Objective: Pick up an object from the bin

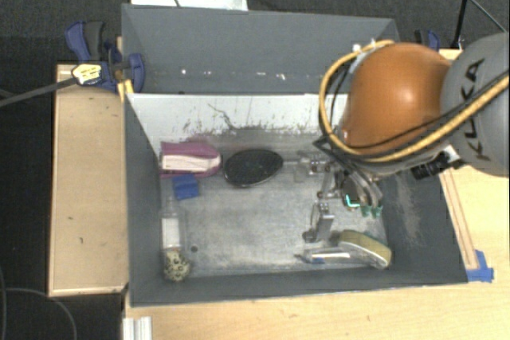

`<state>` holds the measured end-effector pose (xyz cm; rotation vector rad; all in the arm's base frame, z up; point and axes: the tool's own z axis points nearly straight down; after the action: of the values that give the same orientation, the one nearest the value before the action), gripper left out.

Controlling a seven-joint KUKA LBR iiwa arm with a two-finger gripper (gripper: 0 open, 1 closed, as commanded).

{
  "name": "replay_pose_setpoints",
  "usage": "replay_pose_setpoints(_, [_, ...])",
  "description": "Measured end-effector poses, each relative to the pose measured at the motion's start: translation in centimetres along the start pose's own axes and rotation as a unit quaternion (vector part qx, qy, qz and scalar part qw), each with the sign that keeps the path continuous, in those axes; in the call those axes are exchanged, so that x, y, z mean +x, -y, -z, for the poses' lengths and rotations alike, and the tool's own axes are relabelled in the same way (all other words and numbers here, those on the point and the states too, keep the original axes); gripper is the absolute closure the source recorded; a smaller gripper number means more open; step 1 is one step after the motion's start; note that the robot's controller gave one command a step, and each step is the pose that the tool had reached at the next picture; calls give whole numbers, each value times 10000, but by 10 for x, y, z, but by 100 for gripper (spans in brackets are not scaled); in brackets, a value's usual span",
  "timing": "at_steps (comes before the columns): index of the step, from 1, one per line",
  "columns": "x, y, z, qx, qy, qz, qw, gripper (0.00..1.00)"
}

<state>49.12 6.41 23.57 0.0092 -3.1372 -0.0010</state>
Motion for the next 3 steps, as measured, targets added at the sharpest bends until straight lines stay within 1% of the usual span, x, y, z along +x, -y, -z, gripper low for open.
replay_pose_setpoints(1, [-103, -56, -96, -4, 34, 391, 9992, 0])
replay_pose_setpoints(2, [-105, -58, -152, -25, 130, 438, 9990, 0])
replay_pose_setpoints(3, [-107, -68, -157, -22, 144, 827, 9965, 0])
